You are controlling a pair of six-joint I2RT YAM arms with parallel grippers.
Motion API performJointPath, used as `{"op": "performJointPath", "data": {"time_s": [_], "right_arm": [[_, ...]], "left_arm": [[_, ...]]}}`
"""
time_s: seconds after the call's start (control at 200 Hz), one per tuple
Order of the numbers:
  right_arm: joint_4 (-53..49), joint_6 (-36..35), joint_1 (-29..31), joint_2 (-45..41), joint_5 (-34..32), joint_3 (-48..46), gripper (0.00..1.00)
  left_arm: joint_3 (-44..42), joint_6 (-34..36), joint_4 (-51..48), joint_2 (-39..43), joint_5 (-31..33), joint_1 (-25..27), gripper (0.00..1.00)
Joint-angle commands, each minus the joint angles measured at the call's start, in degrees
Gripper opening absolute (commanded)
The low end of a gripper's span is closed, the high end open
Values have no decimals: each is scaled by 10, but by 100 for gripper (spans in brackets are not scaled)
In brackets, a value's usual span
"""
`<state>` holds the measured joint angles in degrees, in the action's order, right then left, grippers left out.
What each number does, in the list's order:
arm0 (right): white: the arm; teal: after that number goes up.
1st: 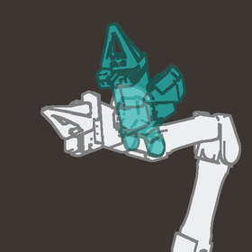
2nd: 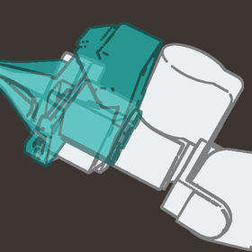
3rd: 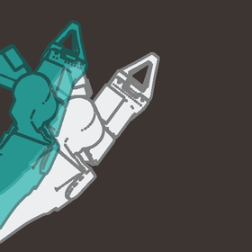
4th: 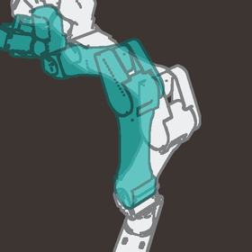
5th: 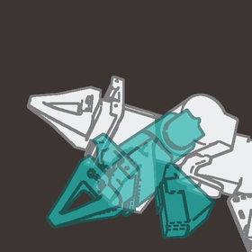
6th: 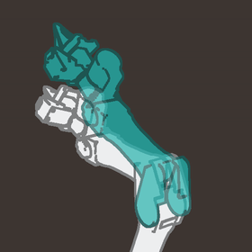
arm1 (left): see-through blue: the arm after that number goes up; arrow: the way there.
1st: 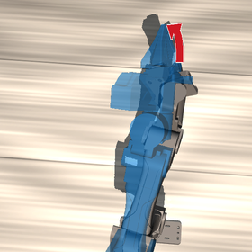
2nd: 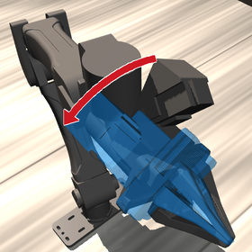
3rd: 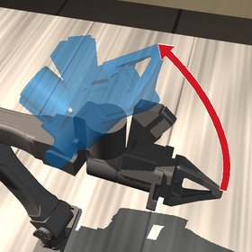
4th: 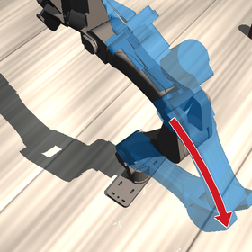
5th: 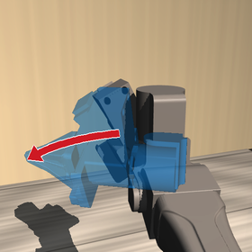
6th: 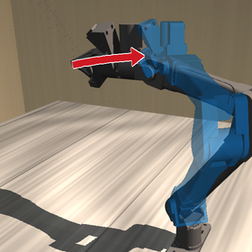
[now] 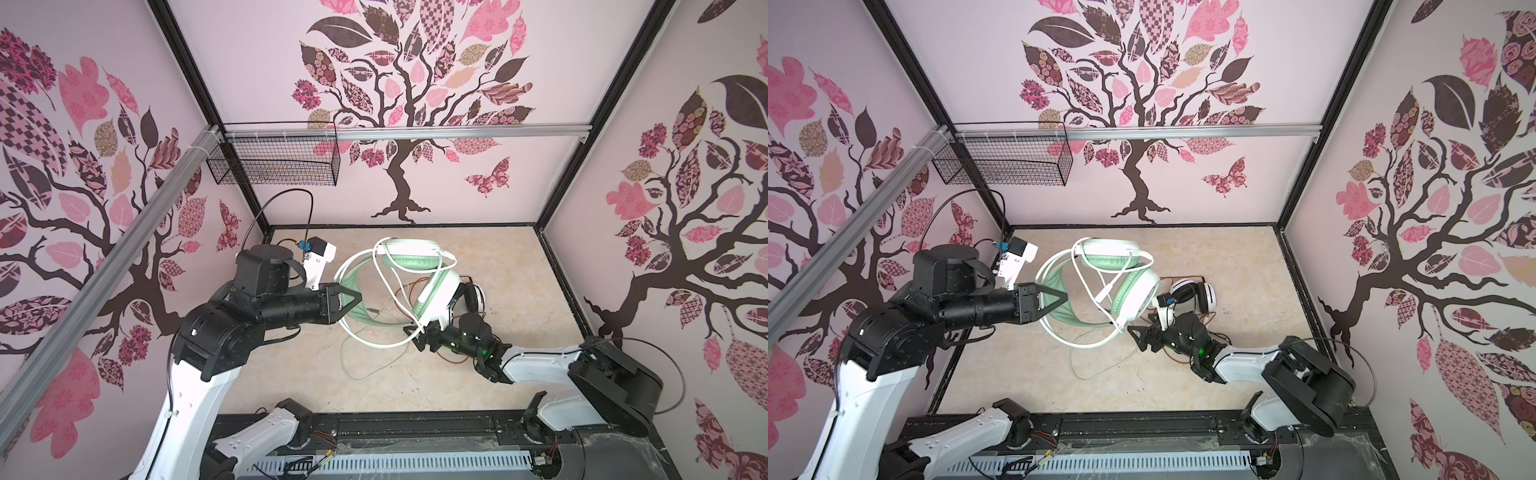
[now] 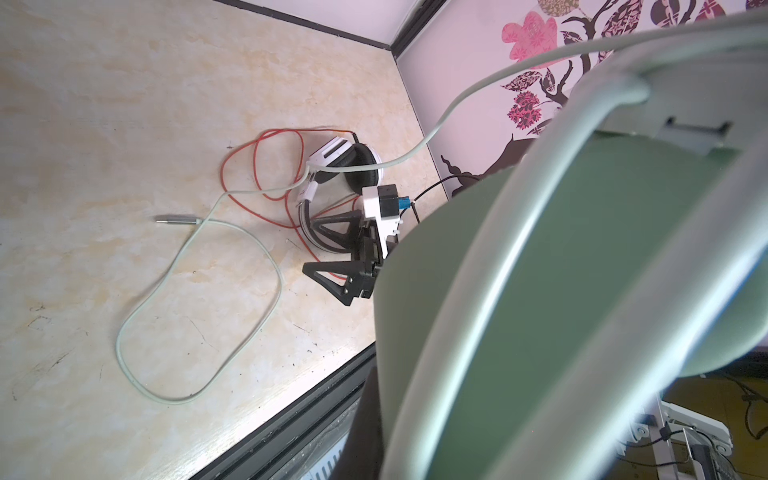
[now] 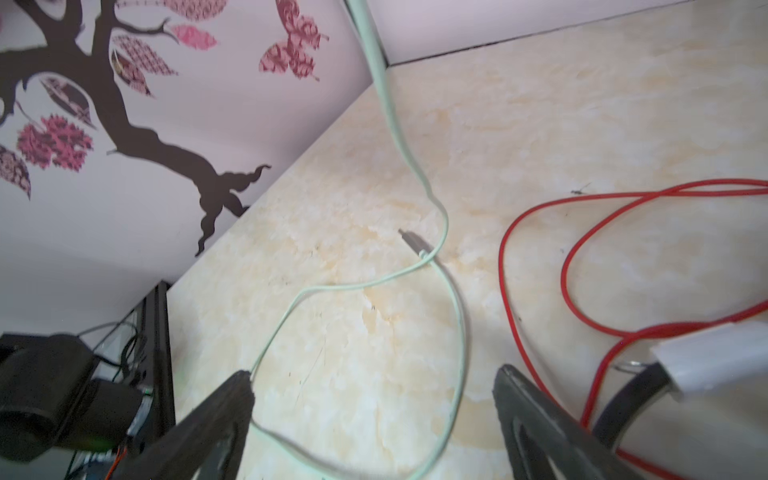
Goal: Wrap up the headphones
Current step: 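Lower the right gripper to grasp the cable near the white headset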
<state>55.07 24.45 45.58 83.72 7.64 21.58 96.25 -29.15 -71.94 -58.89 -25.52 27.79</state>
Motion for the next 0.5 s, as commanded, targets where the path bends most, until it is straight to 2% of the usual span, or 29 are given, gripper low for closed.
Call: {"op": "performJointPath", "data": {"time_s": [0.0, 0.16, 0.245, 0.315, 0.495], "right_arm": [[201, 32, 2, 84, -56, 18, 91], [303, 30, 11, 211, -94, 75, 86], [339, 31, 19, 265, -124, 106, 77], [333, 38, 22, 297, -144, 138, 71], [326, 41, 28, 363, -165, 210, 66]], "left_arm": [[35, -6, 56, 3, -10, 1, 0], [46, -5, 54, -4, -11, 0, 0], [49, -4, 51, -7, -11, 1, 0], [52, -5, 50, -8, -13, 1, 0], [57, -3, 47, -12, -15, 1, 0]]}}
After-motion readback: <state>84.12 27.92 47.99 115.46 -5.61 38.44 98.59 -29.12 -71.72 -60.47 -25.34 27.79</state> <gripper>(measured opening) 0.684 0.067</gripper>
